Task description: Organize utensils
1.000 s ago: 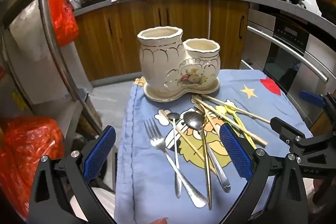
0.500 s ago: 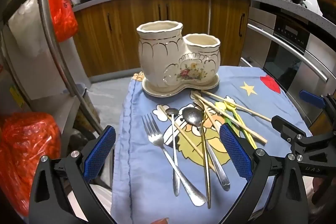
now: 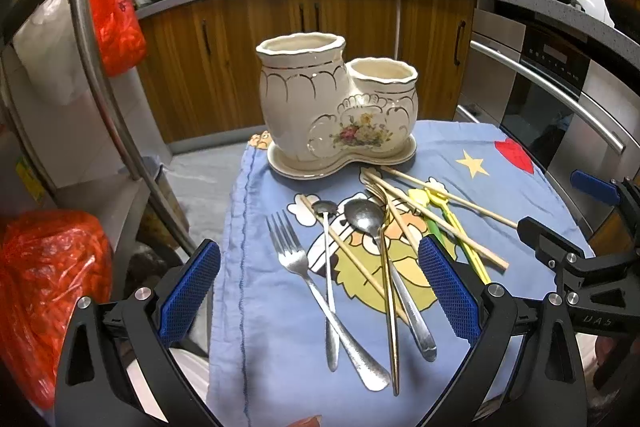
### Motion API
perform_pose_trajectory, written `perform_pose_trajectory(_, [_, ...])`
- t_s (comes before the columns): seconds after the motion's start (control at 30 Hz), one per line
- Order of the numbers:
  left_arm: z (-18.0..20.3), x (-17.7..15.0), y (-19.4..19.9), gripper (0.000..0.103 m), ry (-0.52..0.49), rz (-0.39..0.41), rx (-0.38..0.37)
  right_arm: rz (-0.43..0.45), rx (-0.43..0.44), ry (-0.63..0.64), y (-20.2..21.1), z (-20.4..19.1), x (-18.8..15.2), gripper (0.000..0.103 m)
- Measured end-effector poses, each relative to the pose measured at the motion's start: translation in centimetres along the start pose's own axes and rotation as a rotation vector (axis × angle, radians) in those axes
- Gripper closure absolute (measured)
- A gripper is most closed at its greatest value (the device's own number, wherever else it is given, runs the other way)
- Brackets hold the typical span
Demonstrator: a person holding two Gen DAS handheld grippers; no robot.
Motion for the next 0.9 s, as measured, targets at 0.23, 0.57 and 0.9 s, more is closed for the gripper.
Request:
perform_pose_trajectory(0.23, [0.12, -0.21, -0.11, 0.005, -0.006, -0.002, 0.001, -0.002, 0.003, 0.000, -0.02, 0.03, -0.05, 0.005])
perform_pose_trajectory(0.57, [0.14, 0.03, -0.08, 0.005, -0.006, 0.000, 0.001, -0.001, 0.003, 0.002, -0.02, -0.08, -0.05, 0.005])
perform_pose_trajectory(0.9, [0.10, 0.25, 0.02, 0.005, -0.006, -0.001, 0.000, -0.007, 0.007, 0.016, 0.11, -0.37, 0.25, 0.005])
Point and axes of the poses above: each gripper's, at about its wrist camera, not at the fingertips, and y roughly against the way its jaws point, z to its right, x to its top, the point moved 2 cm from there along -y, roughly the way its jaws point, and after that the axes turned 1 degree about -y, right-handed, at the moved point
